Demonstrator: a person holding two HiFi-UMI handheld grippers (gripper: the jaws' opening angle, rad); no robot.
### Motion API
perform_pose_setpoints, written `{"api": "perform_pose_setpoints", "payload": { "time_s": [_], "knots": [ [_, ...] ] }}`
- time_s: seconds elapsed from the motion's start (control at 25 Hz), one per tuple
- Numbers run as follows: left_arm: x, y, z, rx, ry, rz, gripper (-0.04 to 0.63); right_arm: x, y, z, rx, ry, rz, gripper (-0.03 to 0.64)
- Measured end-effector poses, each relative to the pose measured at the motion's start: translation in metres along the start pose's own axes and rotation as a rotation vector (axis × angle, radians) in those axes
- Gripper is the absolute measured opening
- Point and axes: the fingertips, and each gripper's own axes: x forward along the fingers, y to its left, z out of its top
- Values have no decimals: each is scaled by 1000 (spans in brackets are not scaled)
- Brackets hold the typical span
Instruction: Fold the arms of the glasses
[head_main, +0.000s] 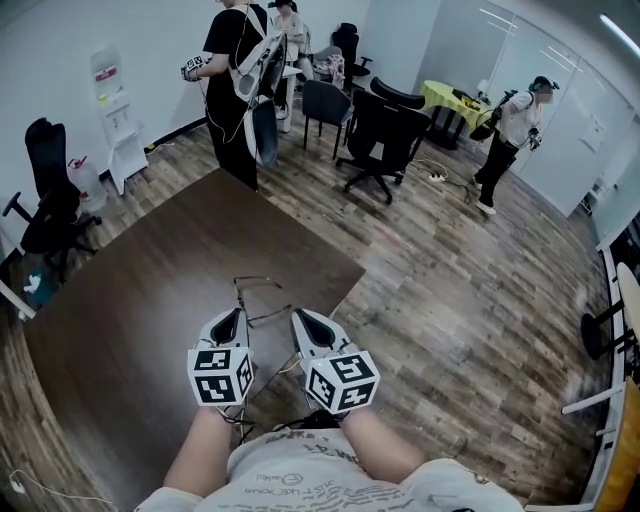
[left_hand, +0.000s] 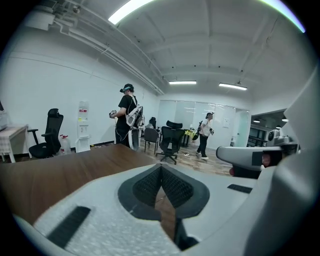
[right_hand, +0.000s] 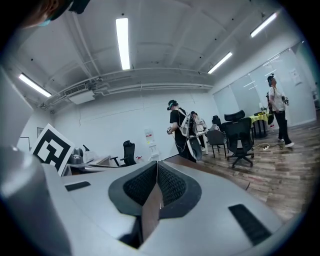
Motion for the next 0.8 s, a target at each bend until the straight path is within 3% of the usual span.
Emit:
{"api": "perform_pose_setpoints", "payload": {
  "time_s": [0.52,0.8],
  "knots": [
    [14,41,-11,-61,56,48,14,42,7,-1,-6,48,36,17],
    [42,48,-17,-64,99,59,14,65,-19,-4,23,64,33,17]
  ]
}}
